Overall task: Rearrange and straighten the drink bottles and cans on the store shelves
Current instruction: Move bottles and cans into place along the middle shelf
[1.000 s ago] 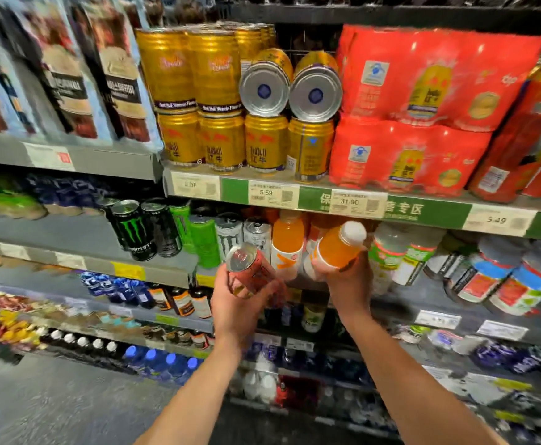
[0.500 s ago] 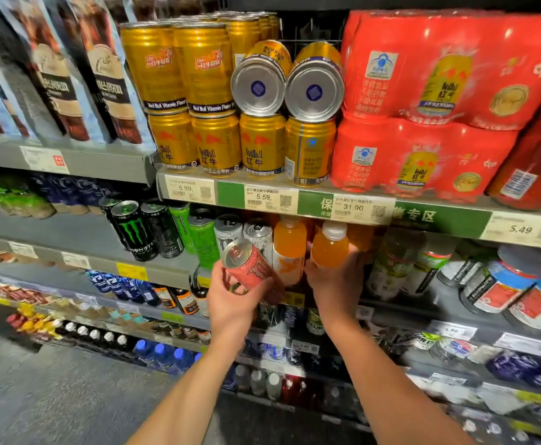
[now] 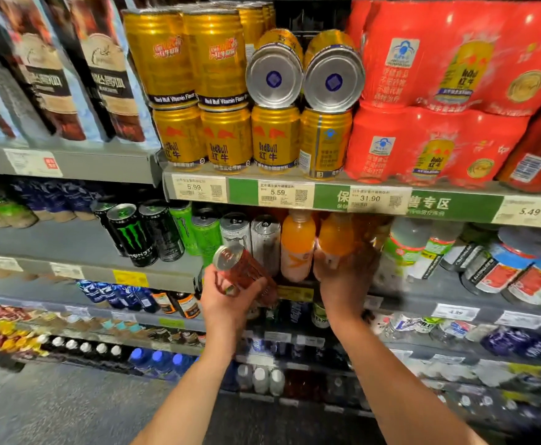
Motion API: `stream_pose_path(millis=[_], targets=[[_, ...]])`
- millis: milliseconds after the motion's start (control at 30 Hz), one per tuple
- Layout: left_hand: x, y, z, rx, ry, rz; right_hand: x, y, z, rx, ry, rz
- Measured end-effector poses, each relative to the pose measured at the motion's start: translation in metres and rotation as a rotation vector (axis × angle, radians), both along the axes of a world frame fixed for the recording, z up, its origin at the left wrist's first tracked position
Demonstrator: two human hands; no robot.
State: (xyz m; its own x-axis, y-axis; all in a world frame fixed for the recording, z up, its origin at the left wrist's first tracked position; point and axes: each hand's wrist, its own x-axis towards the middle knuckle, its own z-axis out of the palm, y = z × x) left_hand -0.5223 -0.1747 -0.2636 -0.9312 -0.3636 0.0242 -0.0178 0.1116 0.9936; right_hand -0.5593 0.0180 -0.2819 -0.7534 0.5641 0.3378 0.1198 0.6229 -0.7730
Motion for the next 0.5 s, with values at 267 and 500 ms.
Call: stream_pose_path(millis=[267,500], targets=[[-0.004,-0.041,0.002,-0.011,0.044,-0.112,-0.001,-0.017,0.015,-0.337,0.171,-0.124],[-0.004,-0.036,-0.002,-0.010,0.022,-0.257,0.010,-0.001,0.017,-0.324,0.185,-0.196]])
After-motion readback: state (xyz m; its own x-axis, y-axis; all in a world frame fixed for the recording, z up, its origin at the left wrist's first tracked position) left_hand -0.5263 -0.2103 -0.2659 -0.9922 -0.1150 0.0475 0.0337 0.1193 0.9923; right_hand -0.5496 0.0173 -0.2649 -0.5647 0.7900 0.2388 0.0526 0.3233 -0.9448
